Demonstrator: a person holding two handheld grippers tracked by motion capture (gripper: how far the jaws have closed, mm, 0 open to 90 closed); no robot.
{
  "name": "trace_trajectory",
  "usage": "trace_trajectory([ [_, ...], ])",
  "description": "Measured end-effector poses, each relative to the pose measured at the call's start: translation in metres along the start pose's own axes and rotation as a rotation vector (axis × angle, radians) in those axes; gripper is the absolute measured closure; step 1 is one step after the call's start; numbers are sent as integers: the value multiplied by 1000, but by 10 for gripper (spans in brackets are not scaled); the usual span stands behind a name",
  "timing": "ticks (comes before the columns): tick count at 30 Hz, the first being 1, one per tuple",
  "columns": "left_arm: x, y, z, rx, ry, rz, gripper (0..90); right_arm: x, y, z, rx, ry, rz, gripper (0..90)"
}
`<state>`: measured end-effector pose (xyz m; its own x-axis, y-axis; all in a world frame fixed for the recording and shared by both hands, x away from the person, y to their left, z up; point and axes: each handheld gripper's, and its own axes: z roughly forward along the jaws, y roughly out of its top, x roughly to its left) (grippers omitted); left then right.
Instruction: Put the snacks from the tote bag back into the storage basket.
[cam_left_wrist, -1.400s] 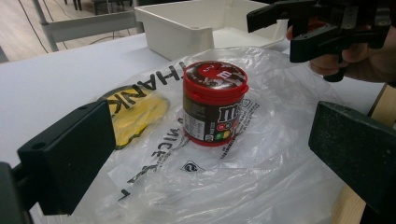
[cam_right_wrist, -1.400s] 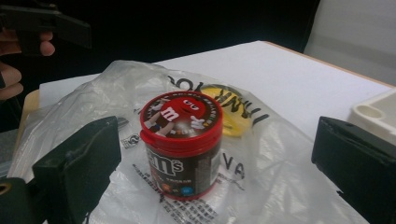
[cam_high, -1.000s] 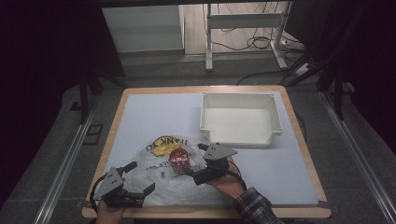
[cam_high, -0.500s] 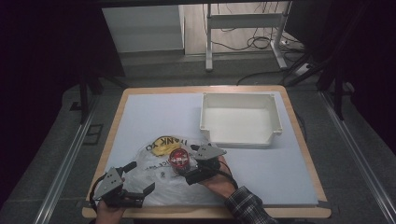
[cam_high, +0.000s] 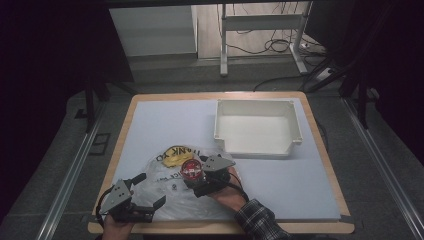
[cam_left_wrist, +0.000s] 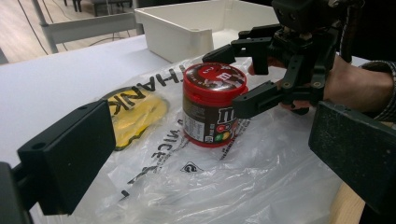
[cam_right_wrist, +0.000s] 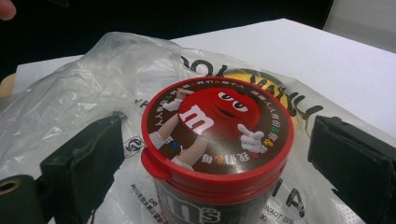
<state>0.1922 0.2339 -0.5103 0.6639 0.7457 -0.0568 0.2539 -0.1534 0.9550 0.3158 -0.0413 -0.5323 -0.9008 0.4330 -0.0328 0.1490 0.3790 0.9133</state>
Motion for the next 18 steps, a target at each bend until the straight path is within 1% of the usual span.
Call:
trace_trajectory([
  [8,0,0,0,0,1,0,5,1,-1,5,-2,-14,-7,80],
  [12,0,0,0,-1,0,0,5,1,-2,6,7,-18,-14,93],
  [18,0,0,0,-1,0,0,5,2,-2,8,18,-27,-17,151],
])
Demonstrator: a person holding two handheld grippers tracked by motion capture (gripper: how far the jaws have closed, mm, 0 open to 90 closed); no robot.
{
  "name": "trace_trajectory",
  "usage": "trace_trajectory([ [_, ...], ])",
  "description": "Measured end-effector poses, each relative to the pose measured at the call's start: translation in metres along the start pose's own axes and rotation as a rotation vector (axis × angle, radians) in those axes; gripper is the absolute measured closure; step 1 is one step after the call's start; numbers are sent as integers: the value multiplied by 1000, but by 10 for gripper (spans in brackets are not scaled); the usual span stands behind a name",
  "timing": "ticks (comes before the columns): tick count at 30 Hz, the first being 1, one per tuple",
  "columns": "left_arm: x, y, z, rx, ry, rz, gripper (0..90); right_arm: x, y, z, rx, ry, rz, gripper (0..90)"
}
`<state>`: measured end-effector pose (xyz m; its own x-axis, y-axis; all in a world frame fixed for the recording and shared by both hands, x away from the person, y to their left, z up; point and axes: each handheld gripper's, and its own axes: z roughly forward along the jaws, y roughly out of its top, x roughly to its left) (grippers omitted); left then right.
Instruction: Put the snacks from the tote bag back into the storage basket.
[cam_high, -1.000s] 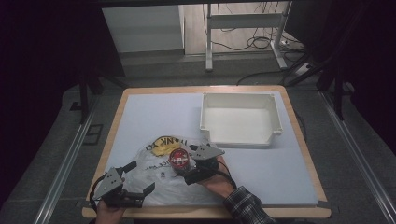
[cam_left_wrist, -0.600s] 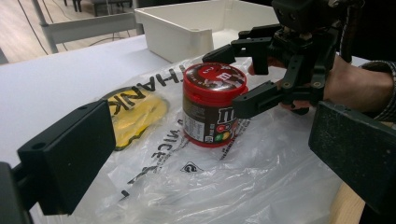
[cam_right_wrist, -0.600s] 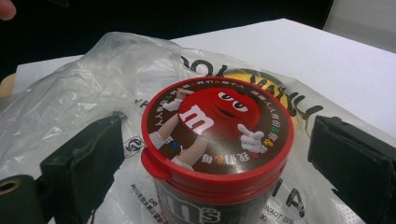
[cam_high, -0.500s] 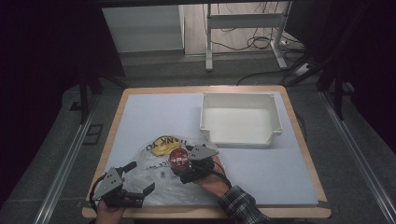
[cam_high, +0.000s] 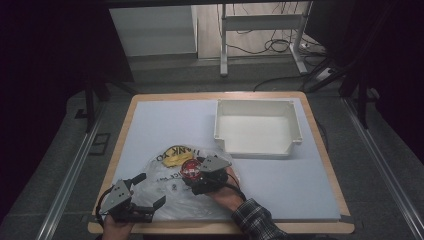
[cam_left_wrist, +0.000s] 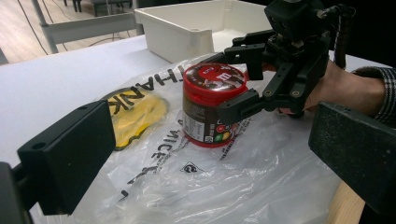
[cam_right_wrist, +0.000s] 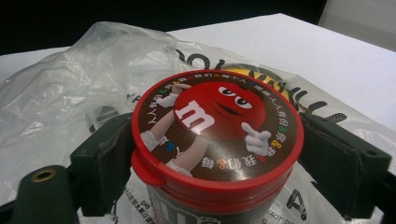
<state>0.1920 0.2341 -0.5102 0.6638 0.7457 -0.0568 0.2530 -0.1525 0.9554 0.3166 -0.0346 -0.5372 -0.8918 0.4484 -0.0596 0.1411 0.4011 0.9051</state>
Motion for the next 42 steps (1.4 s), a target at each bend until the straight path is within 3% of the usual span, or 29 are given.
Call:
trace_trajectory([
  [7,0,0,0,1,0,1,5,1,0,1,18,4,-15,244],
  [25,0,0,-1,-2,1,0,5,9,3,-2,22,-37,-12,257],
  [35,0,0,0,-1,1,1,5,12,21,-10,3,-60,19,257],
  [42,0,0,0,0,1,2,5,7,31,-18,-1,-77,29,257],
])
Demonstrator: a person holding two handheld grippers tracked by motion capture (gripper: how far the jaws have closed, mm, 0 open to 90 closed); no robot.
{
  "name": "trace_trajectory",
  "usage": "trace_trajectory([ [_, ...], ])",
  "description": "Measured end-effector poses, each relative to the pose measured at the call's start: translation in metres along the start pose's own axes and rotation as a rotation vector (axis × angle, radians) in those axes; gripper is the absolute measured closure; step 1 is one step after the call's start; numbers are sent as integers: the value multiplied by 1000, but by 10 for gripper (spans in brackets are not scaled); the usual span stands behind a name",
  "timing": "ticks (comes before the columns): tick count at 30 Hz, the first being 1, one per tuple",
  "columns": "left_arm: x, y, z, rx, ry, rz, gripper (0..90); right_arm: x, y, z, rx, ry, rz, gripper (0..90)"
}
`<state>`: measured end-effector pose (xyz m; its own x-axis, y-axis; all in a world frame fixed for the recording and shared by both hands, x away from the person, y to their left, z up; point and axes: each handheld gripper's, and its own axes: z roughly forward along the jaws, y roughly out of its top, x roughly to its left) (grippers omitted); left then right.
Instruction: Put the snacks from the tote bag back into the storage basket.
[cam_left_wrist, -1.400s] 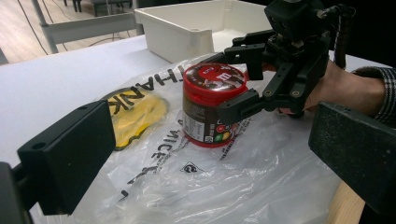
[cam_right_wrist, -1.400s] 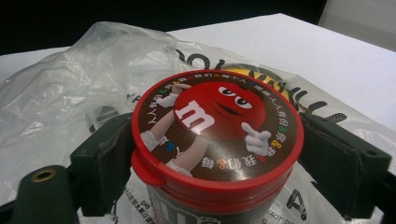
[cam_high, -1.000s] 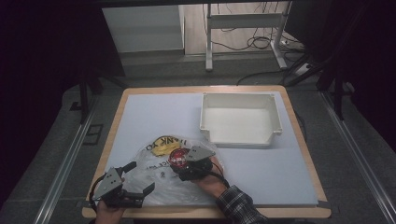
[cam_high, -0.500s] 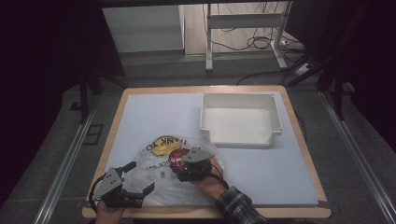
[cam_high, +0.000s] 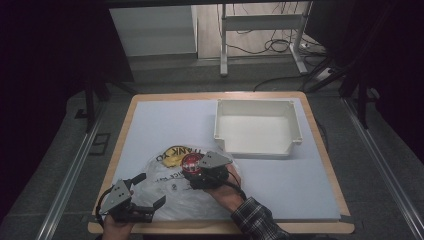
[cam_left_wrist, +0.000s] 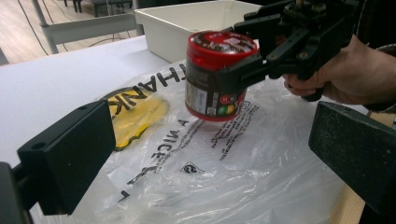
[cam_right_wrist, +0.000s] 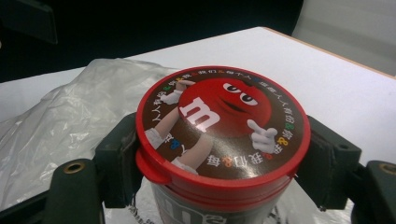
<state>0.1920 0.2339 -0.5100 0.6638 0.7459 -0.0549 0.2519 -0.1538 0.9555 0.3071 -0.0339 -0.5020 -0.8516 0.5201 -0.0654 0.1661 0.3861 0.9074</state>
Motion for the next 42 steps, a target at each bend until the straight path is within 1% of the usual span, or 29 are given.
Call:
trace_trajectory([
  [7,0,0,0,2,0,3,5,-8,8,-9,3,-23,21,257],
  [18,0,0,0,3,-2,3,5,-15,17,-21,16,-52,14,257],
  [21,0,0,1,3,-2,3,5,-17,19,-25,21,-54,18,257],
  [23,0,0,1,3,-2,3,5,-20,20,-29,22,-72,19,257],
  [25,-1,0,1,3,-3,4,5,-21,20,-31,22,-74,19,257],
  [27,-1,0,1,3,-3,4,5,-24,21,-36,19,-86,28,257],
  [31,-1,0,1,5,-3,5,5,-27,21,-43,24,-94,36,257],
  [33,-1,0,2,6,-4,6,5,-30,21,-47,22,-103,33,258],
  [42,-1,0,2,7,-4,5,5,-42,17,-64,27,-136,58,257],
])
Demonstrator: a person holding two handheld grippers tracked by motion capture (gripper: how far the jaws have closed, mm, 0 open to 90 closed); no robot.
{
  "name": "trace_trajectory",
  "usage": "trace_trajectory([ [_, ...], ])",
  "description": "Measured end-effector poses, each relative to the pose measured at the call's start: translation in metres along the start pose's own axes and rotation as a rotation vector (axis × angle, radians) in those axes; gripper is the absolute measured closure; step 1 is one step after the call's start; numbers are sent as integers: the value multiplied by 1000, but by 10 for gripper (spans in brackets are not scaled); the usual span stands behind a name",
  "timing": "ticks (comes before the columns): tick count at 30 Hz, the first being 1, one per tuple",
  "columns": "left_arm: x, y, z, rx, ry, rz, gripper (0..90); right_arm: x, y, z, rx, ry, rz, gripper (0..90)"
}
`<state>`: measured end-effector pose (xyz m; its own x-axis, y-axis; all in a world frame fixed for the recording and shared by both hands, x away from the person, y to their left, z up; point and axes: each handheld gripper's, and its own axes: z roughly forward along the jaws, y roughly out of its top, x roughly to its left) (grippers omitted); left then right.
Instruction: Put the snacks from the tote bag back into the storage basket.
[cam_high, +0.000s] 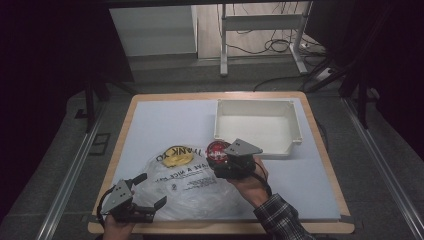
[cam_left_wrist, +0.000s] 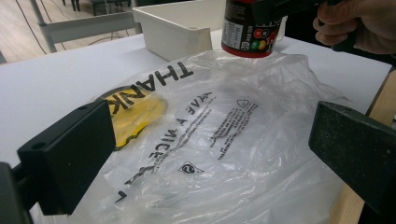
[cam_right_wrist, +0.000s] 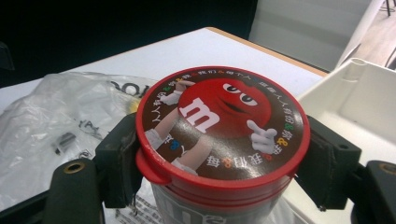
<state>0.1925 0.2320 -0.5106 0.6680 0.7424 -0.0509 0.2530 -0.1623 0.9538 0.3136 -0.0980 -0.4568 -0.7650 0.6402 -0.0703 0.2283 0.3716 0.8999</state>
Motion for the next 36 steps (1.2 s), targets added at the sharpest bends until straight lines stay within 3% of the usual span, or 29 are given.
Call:
trace_trajectory([
  [19,0,0,-1,-3,5,-1,5,-25,-10,-17,15,-62,24,257],
  [36,0,0,-1,-3,6,1,5,-44,-15,-8,32,-91,48,258],
])
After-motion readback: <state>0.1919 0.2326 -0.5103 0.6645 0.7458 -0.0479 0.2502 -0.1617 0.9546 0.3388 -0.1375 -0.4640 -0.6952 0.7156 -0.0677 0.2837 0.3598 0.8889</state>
